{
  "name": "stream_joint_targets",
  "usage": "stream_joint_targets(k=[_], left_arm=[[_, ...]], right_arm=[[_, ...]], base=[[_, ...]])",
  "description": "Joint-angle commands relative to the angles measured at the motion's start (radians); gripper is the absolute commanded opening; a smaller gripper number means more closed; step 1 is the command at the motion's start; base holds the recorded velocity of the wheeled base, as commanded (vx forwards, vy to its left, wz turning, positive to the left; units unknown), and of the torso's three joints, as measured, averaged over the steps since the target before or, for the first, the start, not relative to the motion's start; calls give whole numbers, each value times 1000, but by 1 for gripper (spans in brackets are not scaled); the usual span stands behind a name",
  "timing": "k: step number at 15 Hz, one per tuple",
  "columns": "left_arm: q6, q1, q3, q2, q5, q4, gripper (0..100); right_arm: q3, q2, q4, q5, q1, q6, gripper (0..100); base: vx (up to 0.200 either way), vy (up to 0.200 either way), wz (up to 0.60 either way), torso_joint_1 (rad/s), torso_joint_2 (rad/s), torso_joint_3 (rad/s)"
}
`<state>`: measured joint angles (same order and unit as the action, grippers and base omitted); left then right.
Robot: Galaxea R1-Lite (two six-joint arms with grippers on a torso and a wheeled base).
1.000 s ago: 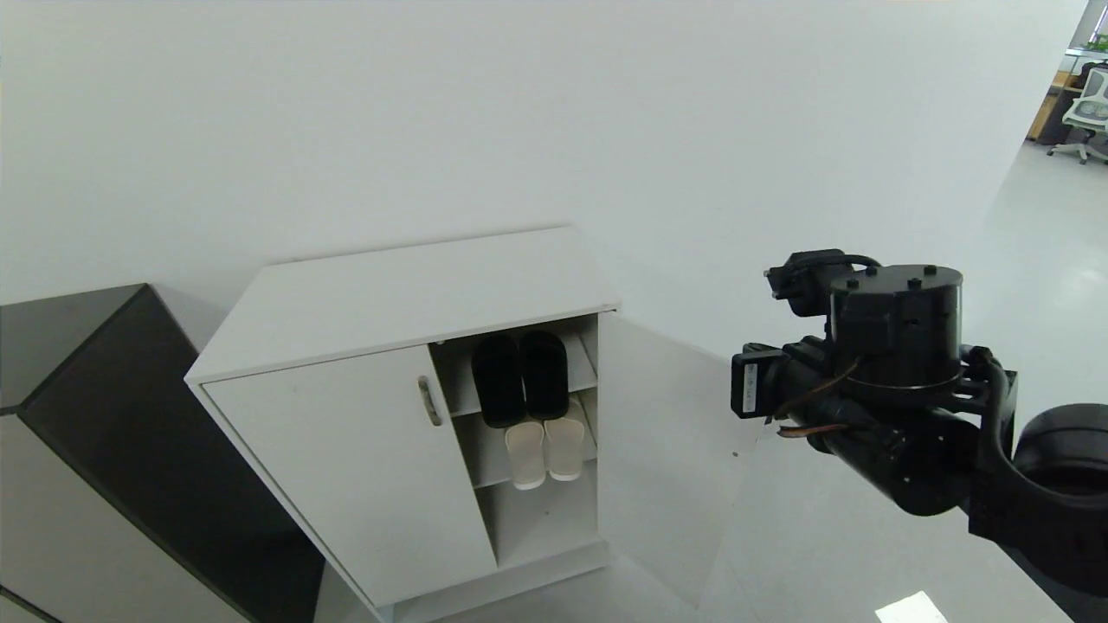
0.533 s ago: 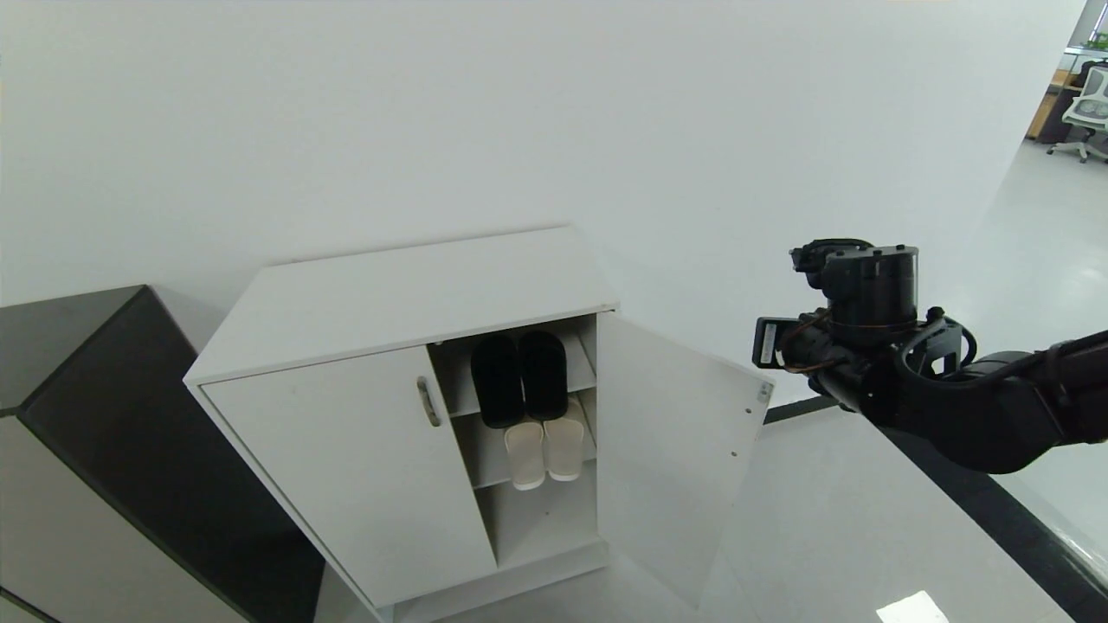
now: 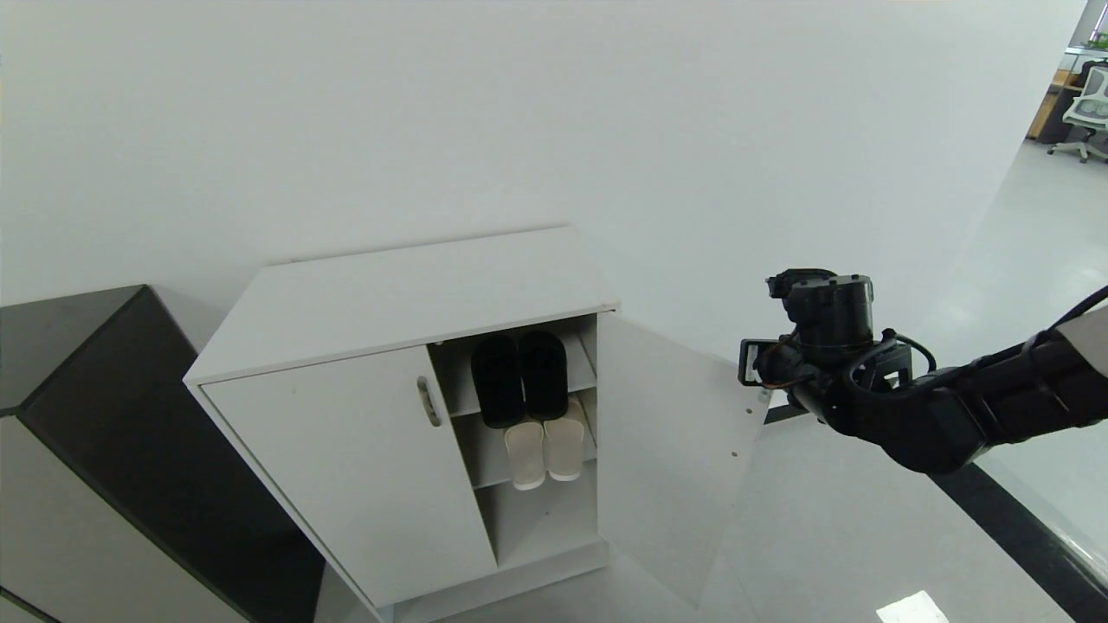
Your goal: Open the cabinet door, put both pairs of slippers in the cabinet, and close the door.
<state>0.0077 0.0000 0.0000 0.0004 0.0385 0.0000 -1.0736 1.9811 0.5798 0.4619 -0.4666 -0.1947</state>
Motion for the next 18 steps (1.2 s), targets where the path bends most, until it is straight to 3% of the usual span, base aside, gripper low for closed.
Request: stream_joint_targets(k=[1, 9, 16, 18], left_arm=[[0, 0, 0, 1, 0, 0, 0], [0, 0, 0, 0, 0, 0, 0], [0, 0, 0, 0, 0, 0, 0], [0, 0, 0, 0, 0, 0, 0]], right_arm=[[1, 15, 0, 0, -1, 0, 0], [43, 10, -1, 0, -27, 3, 0], [176, -137, 2, 11, -257, 8, 0], [164, -146, 3, 12, -239, 9, 0]], base=[[0, 0, 0, 0, 0, 0], [0, 0, 0, 0, 0, 0], [0, 0, 0, 0, 0, 0], [0, 0, 0, 0, 0, 0]])
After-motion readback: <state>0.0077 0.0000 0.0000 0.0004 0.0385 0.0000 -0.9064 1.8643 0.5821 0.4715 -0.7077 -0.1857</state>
